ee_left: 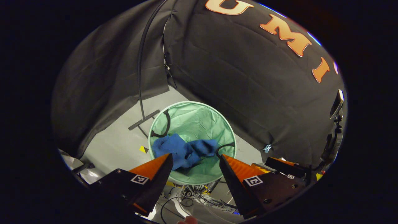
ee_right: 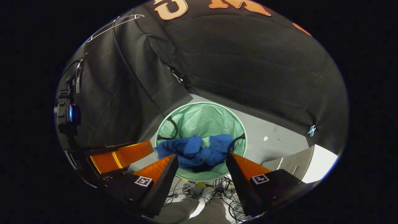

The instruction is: Grasp the clothes on the hanger with both hands and then place them into the laundry hamper below.

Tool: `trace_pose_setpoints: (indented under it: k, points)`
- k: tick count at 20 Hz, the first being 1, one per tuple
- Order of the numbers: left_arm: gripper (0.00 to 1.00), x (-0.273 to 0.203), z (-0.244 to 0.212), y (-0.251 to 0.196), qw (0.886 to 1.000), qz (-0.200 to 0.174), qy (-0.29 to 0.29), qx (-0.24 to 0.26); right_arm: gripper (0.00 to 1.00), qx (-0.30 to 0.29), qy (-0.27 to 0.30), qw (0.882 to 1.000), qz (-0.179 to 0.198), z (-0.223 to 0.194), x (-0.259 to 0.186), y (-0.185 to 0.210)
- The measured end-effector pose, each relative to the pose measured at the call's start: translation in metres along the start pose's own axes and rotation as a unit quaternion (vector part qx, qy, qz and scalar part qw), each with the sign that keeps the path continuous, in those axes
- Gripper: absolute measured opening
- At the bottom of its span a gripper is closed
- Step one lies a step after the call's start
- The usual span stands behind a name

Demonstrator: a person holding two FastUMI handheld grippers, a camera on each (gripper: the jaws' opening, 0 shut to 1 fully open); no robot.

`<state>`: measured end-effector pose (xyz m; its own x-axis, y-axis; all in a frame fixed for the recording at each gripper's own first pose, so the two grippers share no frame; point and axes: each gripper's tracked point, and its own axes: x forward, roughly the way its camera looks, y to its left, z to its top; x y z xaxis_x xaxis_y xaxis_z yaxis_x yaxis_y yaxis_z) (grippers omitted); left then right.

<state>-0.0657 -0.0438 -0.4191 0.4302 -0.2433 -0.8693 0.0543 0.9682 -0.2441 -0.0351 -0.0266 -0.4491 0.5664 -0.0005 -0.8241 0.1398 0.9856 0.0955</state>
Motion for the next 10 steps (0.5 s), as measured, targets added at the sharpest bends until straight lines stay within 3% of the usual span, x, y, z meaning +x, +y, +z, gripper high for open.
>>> trace_pose_setpoints:
  k: [4, 5, 6, 10]
  points:
    - [0.96, -0.018, 0.009, 0.002, 1.000, -0.002, -0.017, -0.016, 1.00, 0.005, -0.021, 1.000, 0.001, 0.017, -0.015, 0.002]
    - [0.96, -0.025, 0.013, 0.003, 0.999, -0.001, -0.028, -0.017, 0.94, 0.004, -0.030, 1.000, 0.000, 0.022, -0.022, 0.002]
    - [0.96, -0.031, 0.019, 0.003, 0.999, -0.001, -0.039, -0.016, 1.00, 0.002, -0.039, 0.999, -0.001, 0.029, -0.028, 0.002]
    - [0.97, -0.063, 0.053, -0.012, 0.996, -0.005, -0.085, -0.006, 1.00, -0.005, -0.075, 0.997, 0.001, 0.057, -0.055, 0.007]
